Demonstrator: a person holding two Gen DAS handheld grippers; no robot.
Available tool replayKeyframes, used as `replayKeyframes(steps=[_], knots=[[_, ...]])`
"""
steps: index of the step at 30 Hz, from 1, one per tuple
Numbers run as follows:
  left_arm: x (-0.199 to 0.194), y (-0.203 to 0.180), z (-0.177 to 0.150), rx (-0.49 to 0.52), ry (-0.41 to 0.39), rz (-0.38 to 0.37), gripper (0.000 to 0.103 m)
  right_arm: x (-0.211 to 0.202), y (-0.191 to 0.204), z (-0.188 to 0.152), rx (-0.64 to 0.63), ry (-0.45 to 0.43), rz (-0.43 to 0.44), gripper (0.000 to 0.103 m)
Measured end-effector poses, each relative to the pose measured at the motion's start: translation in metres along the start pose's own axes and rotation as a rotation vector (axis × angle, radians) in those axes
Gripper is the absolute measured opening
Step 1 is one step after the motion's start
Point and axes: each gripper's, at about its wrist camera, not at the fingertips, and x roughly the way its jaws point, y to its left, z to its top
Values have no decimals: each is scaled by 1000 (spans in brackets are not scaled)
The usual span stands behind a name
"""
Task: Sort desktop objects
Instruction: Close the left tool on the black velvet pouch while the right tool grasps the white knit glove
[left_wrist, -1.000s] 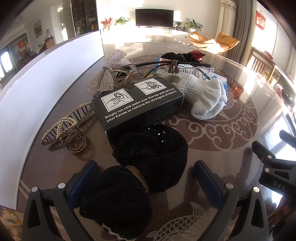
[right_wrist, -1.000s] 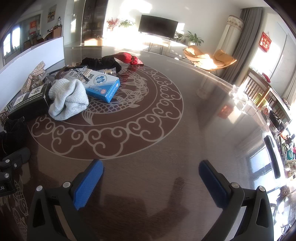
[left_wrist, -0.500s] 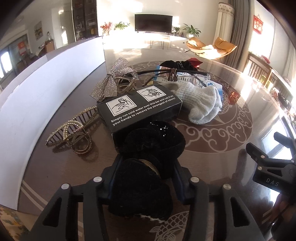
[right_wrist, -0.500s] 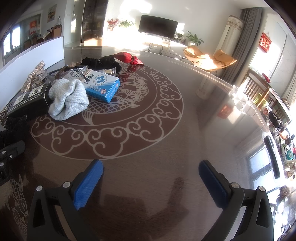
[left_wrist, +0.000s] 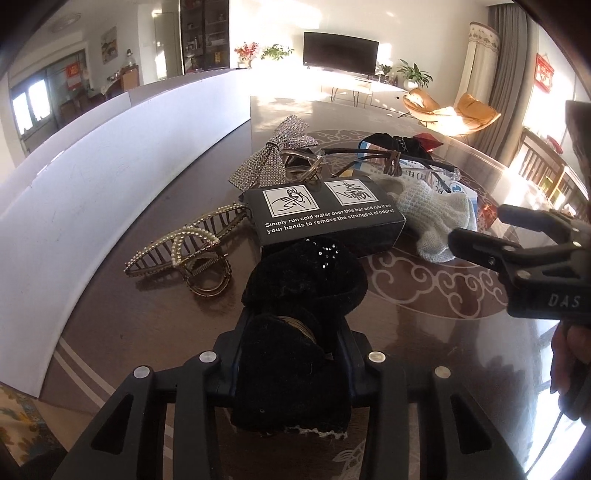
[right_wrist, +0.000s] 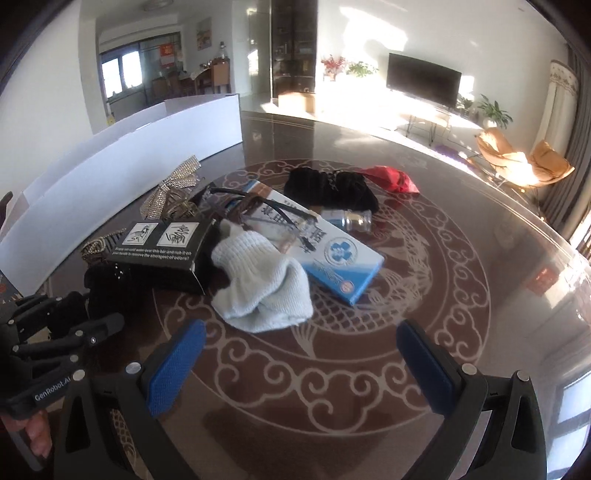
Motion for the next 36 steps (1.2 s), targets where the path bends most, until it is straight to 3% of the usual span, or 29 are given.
replayKeyframes(steps=[4,6,7,8,11,15,18,19,20,22,25,31,36], knots=[[1,3,1,-9,-1,-18,39,43,17,24,-112,105,26,101],[0,2,-2,-1,0,-23,39,45,23,27,-166,82,1,78],[0,0,-2,10,0,-25,39,43,24,28,-170,69,4,48],[-2,-2,-4,26,1,-29,39,41,22,27,-151,76,24,41],[-5,-17,-9,96,3,-75,39,24,14,9,-113,91,41,39],[-12,-41,-18,197,27,-262,39,-19,-8,-39,7,107,43,39],[-13,-47,-17,198,40,-309,48,-58,-19,-80,58,105,13,43],[-14,-46,-15,190,38,-307,52,-67,-20,-89,55,98,-16,57],[-15,-44,-15,186,34,-307,54,-74,-24,-94,52,93,-37,83],[-19,-40,-13,176,17,-313,69,-83,-29,-102,47,73,-57,103],[-26,-38,-15,177,-6,-310,81,-82,-34,-101,30,67,-43,103],[-13,-47,-20,219,58,-275,81,-59,-26,-101,-104,140,-38,103],[-14,-62,-29,309,52,-204,81,-56,-19,-97,-210,144,13,101]])
